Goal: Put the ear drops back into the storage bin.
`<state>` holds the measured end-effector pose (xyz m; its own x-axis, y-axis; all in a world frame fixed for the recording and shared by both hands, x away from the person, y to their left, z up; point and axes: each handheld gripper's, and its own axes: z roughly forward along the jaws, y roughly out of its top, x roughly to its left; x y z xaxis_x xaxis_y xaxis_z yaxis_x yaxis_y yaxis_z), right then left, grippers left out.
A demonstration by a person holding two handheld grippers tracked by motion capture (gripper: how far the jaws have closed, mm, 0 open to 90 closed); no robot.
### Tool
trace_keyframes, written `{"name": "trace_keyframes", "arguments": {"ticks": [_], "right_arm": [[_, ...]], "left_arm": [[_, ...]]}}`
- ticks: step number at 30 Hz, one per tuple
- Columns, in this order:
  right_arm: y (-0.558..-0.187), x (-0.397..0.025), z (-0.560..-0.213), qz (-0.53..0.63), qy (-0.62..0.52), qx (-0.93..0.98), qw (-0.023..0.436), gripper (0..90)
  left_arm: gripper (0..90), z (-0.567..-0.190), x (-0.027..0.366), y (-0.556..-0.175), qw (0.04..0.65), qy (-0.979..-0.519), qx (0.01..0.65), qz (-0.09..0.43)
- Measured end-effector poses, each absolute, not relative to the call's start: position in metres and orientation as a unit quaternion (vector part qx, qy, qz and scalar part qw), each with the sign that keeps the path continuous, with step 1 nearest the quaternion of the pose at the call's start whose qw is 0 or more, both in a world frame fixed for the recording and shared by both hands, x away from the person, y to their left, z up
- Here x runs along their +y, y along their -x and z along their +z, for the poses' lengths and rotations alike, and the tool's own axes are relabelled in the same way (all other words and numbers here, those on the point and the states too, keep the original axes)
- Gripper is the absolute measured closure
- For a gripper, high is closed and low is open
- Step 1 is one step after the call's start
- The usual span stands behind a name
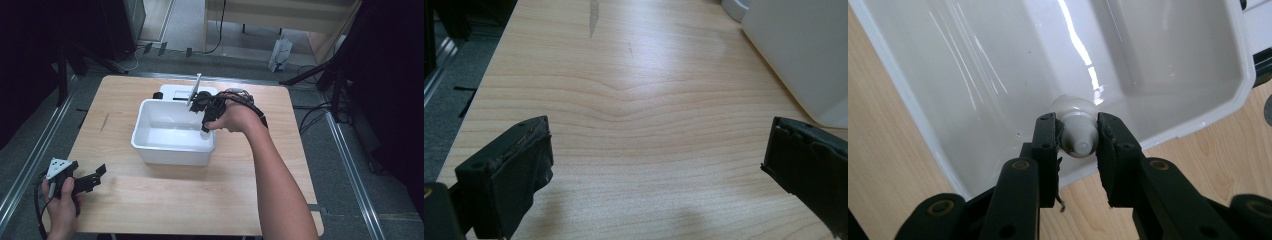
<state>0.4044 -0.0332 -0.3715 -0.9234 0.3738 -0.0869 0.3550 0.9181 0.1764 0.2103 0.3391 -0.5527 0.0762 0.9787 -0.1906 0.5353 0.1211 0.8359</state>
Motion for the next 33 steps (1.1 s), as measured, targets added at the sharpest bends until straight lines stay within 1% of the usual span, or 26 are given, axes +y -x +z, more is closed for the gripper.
{"name": "trace_keyframes", "arguments": {"ticks": [17,33], "right_arm": [[-0.399,-0.037,-0.402,0.082,-0.123,0.985,0.085,72.1],[-0.402,-0.027,-0.427,0.050,-0.133,0.986,0.086,72.0]], "left_arm": [[0.3,-0.553,0.339,-0.210,0.412,-0.605,0.625,0.271],[0.3,-0.553,0.339,-0.210,0.413,-0.606,0.624,0.269]]}}
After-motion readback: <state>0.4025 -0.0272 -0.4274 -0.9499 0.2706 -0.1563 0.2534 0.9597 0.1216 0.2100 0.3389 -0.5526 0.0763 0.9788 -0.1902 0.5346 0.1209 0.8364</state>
